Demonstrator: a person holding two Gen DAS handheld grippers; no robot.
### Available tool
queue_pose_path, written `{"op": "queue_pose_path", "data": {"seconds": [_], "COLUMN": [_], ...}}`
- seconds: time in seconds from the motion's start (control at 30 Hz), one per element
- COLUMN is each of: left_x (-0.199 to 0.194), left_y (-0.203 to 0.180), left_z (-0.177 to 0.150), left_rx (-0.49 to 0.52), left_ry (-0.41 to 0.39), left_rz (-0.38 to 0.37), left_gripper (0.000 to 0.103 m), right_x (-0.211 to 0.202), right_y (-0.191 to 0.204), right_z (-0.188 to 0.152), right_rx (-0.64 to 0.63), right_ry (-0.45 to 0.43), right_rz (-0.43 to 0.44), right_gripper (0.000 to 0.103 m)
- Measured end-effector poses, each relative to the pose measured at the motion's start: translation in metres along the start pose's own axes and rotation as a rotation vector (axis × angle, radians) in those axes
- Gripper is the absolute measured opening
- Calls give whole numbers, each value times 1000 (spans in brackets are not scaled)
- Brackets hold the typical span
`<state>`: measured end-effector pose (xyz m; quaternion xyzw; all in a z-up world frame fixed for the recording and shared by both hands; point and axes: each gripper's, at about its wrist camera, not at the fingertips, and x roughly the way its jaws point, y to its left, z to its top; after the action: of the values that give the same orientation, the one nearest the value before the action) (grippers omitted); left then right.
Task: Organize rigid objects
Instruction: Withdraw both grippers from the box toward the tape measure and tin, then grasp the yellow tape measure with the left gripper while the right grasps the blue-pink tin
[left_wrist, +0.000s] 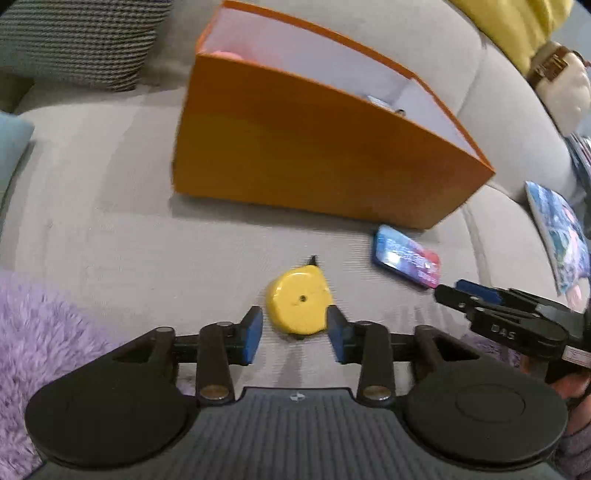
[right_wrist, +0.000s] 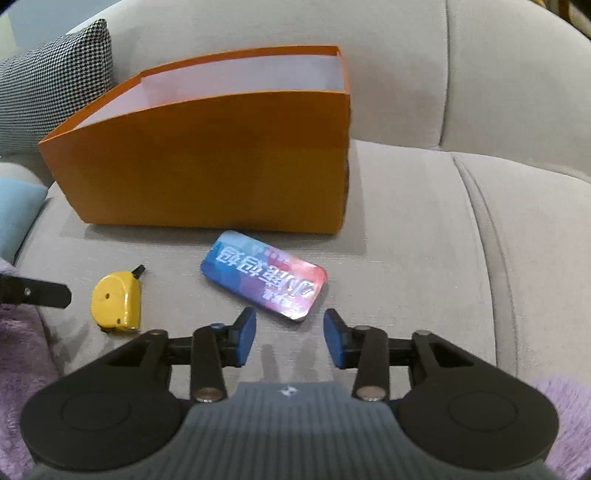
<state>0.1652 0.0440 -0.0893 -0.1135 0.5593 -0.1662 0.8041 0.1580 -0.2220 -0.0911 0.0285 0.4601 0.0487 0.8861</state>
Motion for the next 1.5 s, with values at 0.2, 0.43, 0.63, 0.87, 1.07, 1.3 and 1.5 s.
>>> {"op": "queue_pose_path", "data": {"seconds": [0.2, 0.43, 0.63, 0.87, 1.07, 1.3, 1.5], "left_x": [4, 11, 29, 40, 40, 33, 34], "left_y": [4, -1, -3, -19, -24, -24, -21], "left_z": [-14, -21, -20, -21, -21, -23, -23], "left_rx": [-14, 28, -16, 20, 58, 81, 46], "left_ry": [-21, -27, -23, -70, -109, -91, -90], "left_rz": [29, 44, 49, 60, 104, 114, 93], "left_gripper": [59, 76, 82, 88, 67, 65, 65], "right_x": [12, 37, 35, 34, 35, 39, 50], "right_y": [6, 2, 3, 5, 11, 10, 24], "right_z": [1, 7, 2, -3, -2, 7, 18], "right_rx": [-15, 26, 10, -13, -51, -73, -228], "right_ry": [-18, 33, 31, 20, 8, -30, -39], "right_rz": [8, 1, 9, 13, 18, -21, 11], "right_gripper": [57, 57, 57, 57, 63, 73, 87]}}
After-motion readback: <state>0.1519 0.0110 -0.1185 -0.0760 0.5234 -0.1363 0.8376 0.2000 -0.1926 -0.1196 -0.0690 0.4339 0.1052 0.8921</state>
